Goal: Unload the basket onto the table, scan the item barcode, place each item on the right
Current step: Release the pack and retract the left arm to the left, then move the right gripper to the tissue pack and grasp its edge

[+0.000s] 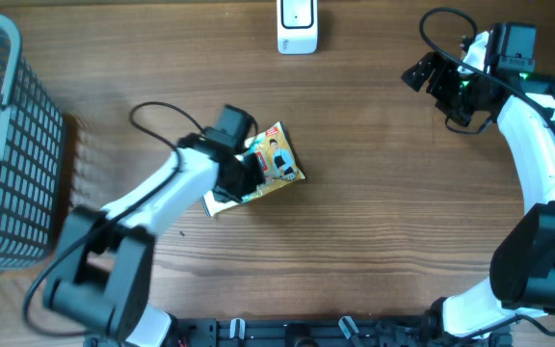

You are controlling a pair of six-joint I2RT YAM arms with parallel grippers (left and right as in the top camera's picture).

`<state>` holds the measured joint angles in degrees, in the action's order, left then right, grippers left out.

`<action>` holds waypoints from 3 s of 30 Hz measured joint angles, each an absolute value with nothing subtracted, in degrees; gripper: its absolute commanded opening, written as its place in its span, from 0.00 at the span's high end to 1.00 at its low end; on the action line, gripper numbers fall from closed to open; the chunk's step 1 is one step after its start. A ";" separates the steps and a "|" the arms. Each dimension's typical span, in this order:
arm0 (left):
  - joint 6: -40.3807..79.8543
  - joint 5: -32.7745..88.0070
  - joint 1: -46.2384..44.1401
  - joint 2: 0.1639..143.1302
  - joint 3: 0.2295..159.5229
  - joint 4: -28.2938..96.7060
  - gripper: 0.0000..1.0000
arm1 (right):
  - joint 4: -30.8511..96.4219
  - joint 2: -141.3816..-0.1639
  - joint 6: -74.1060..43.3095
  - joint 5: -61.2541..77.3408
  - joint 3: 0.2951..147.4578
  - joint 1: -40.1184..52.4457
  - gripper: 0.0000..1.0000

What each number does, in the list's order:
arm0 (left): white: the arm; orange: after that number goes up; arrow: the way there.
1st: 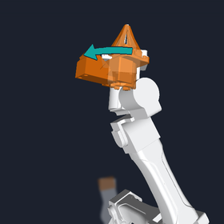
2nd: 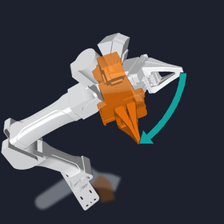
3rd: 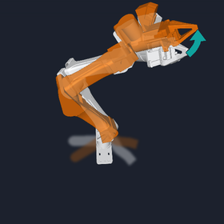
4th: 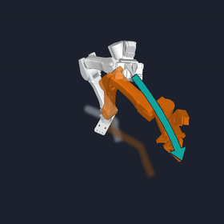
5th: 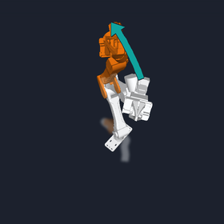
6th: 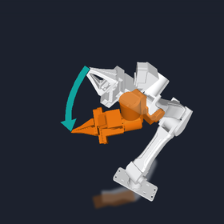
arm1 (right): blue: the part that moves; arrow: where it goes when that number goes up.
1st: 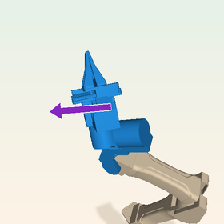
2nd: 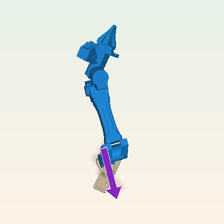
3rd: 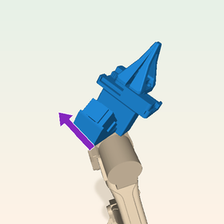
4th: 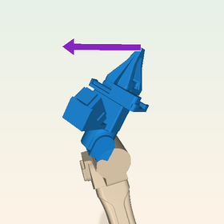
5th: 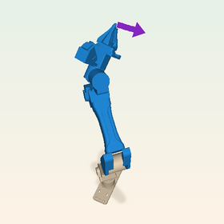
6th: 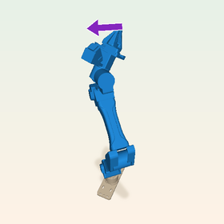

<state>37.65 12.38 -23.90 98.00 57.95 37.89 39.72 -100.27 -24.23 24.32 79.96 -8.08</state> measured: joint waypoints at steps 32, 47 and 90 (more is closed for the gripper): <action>38.04 0.64 1.19 67.51 67.11 66.89 0.00 | 46.44 -102.06 -19.42 26.20 79.96 20.34 0.01; 38.04 0.67 1.19 67.51 67.09 66.89 0.00 | 38.35 -118.76 -18.11 25.82 80.38 30.65 0.30; 38.04 0.67 1.19 67.57 67.09 66.92 0.00 | 52.40 -109.82 -18.52 22.04 81.43 26.98 0.00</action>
<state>38.04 0.67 1.19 67.57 67.09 66.92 52.40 -109.82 -18.52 22.04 81.43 26.98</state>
